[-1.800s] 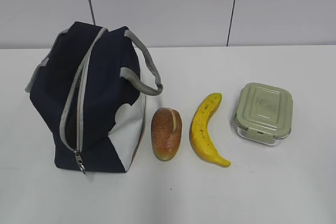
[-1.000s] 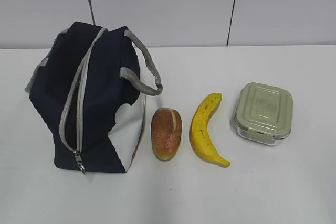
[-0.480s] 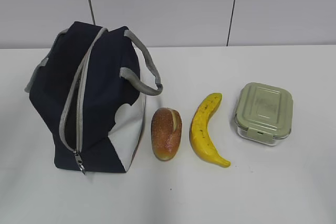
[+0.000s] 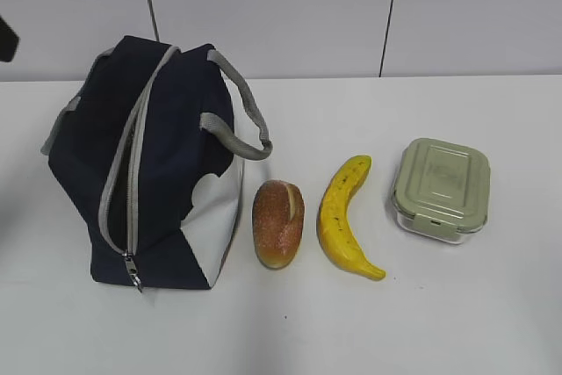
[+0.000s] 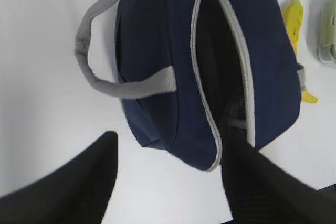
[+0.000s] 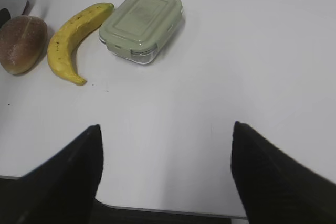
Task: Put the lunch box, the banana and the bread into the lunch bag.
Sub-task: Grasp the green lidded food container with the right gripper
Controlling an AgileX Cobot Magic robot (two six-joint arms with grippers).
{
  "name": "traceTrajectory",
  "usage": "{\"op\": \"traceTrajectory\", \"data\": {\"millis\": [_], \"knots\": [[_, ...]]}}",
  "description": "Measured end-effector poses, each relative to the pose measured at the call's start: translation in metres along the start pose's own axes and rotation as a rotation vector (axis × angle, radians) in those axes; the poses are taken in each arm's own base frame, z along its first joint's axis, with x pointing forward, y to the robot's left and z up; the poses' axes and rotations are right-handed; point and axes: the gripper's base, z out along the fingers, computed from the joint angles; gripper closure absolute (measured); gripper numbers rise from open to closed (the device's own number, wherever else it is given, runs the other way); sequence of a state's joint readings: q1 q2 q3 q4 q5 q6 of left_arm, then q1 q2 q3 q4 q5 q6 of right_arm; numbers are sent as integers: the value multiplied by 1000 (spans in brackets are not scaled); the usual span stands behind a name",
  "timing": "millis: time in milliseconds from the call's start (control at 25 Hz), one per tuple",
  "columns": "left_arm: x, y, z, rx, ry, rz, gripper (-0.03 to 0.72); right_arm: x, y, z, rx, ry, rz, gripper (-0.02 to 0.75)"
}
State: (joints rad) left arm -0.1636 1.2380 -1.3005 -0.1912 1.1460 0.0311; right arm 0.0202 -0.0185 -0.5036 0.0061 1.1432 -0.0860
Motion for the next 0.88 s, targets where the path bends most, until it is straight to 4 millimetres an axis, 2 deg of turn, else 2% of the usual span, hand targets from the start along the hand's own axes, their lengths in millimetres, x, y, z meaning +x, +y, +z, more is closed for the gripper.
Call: {"op": "traceTrajectory", "data": {"millis": [200, 360, 480, 680, 800, 880], "knots": [[-38, -4, 39, 14, 77, 17, 243, 0, 0, 0, 0, 0, 0, 175], [-58, -1, 68, 13, 127, 11, 222, 0, 0, 0, 0, 0, 0, 175], [-65, 2, 90, 11, 165, 5, 221, 0, 0, 0, 8, 1, 5, 175], [-66, 7, 126, 10, 245, -11, 219, 0, 0, 0, 7, 1, 4, 175], [-66, 9, 136, 8, 255, -15, 223, 0, 0, 0, 7, 1, 4, 175], [-68, 9, 137, 11, 243, -18, 263, 0, 0, 0, 7, 1, 4, 175]]}}
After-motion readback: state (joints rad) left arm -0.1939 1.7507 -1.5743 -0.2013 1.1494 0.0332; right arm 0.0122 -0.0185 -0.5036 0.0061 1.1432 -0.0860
